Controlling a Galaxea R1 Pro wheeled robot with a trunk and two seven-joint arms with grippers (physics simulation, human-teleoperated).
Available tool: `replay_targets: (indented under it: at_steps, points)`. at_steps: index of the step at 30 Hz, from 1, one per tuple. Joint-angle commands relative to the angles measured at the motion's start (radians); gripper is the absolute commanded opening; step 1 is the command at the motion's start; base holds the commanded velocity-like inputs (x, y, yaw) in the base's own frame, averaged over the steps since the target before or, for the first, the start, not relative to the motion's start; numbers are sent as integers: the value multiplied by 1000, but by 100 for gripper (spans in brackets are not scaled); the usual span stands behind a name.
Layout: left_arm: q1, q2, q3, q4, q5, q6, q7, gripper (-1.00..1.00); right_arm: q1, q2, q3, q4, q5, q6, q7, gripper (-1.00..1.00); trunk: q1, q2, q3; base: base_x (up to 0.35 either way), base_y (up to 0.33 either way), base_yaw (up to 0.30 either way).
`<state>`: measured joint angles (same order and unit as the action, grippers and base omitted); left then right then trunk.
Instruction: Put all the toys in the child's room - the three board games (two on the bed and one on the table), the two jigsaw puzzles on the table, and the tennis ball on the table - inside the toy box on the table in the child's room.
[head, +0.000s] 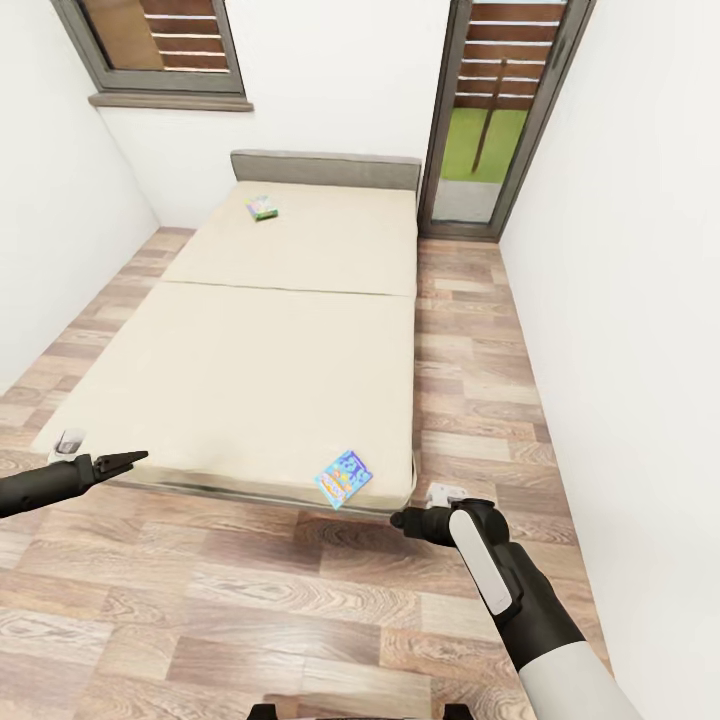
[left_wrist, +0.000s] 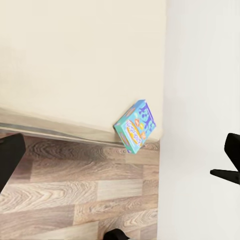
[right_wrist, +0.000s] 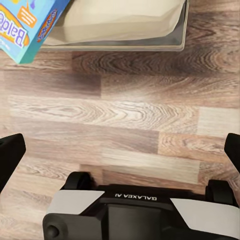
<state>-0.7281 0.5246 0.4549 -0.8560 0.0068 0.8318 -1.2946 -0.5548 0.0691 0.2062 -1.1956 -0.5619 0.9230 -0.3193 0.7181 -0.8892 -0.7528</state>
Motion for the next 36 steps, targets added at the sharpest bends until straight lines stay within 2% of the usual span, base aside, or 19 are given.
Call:
replay_targets:
  at_steps: [1,36]
  points:
    - [-1,0,1,0,1,10,-3,100,-1,0,1,-1,-10,2,-10,100,0,-1,1,0,0,0]
    - [-1,0,1,0,0,10,-3,100,-1,9,2,-1,-3,1,-11,100,0,-1,57,0,0,0]
